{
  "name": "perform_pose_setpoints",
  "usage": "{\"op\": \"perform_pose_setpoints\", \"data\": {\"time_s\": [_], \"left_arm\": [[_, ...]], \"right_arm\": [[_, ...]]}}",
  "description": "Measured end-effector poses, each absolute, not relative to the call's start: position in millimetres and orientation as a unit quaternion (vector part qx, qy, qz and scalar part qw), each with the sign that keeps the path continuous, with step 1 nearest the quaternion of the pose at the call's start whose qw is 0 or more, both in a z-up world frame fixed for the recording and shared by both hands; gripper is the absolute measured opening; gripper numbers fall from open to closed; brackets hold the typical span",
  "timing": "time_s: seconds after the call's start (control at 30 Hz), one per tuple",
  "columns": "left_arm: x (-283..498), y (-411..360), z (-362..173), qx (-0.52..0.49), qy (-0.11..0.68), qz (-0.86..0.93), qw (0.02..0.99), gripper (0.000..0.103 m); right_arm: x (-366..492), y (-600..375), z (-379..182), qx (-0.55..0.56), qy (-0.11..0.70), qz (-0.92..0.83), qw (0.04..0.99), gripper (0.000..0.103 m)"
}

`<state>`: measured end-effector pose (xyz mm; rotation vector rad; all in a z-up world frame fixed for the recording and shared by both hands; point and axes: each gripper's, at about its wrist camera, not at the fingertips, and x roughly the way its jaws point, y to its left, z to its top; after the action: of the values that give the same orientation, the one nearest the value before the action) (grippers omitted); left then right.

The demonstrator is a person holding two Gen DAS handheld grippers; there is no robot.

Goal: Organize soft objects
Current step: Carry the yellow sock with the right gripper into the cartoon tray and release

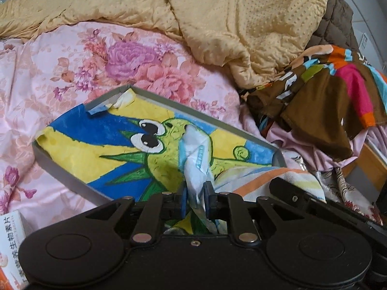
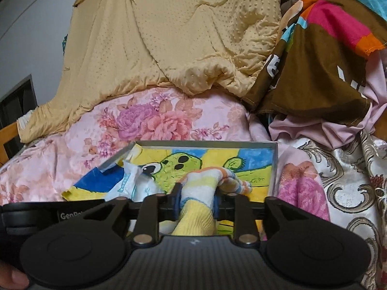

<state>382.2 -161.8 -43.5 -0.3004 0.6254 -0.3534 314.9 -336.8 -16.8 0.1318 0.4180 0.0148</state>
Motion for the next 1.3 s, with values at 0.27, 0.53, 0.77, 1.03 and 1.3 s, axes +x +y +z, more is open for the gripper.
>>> {"op": "perform_pose_setpoints", "data": {"time_s": [0.27, 0.53, 0.77, 1.03, 1.3], "left_arm": [[372, -163, -39, -0.131, 0.315, -0.163, 0.926, 0.024], [340, -148, -17, -0.132, 0.275, -0.142, 0.942, 0.065], [295, -134, 9, -0.118, 0.241, -0.122, 0.956, 0.083], [238, -117, 23, -0.116, 0.221, -0.113, 0.962, 0.096], [190, -93, 24, -0.121, 0.22, -0.118, 0.961, 0.101]], "right_arm": [[306, -342, -14, 0.055, 0.23, -0.003, 0.972, 0.066], [276, -355, 2, 0.063, 0.205, -0.024, 0.976, 0.093], [237, -354, 18, 0.066, 0.169, -0.02, 0.983, 0.103], [199, -342, 31, 0.058, 0.164, -0.043, 0.984, 0.103], [158, -319, 29, 0.053, 0.15, -0.039, 0.986, 0.103]]}}
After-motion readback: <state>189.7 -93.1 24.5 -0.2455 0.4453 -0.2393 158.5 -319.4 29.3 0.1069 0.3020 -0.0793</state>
